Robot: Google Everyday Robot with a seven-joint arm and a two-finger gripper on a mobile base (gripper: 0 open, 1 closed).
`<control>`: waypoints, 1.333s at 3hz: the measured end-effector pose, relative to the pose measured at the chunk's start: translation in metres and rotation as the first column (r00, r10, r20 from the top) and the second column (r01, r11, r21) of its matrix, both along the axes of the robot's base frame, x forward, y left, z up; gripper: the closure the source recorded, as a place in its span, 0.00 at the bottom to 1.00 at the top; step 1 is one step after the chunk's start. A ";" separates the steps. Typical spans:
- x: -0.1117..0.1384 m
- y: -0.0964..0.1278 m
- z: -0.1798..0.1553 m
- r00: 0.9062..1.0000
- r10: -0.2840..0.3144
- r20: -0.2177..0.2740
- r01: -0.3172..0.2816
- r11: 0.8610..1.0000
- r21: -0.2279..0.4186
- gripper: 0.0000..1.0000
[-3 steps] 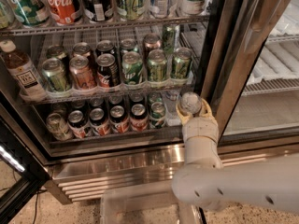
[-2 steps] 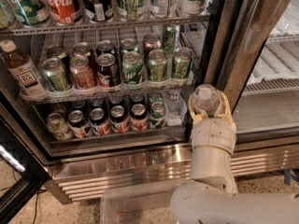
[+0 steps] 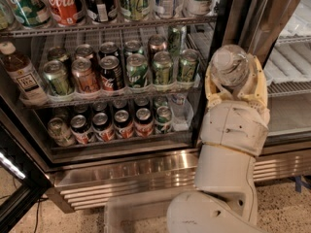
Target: Pick water bottle from bottom shelf of fridge
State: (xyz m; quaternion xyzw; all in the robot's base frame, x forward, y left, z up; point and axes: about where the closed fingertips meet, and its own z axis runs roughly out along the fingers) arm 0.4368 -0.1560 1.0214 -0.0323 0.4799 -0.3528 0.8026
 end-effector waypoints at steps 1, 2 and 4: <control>0.001 0.001 -0.002 1.000 0.006 -0.006 -0.006 1.000 0.000 1.00; -0.005 -0.012 -0.007 1.000 -0.003 -0.005 0.003 1.000 -0.003 1.00; -0.001 -0.011 -0.010 0.998 0.033 -0.051 -0.032 0.999 0.024 1.00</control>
Offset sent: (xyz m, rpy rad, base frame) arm -0.0225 0.0560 -0.0229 0.1101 0.3933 0.5837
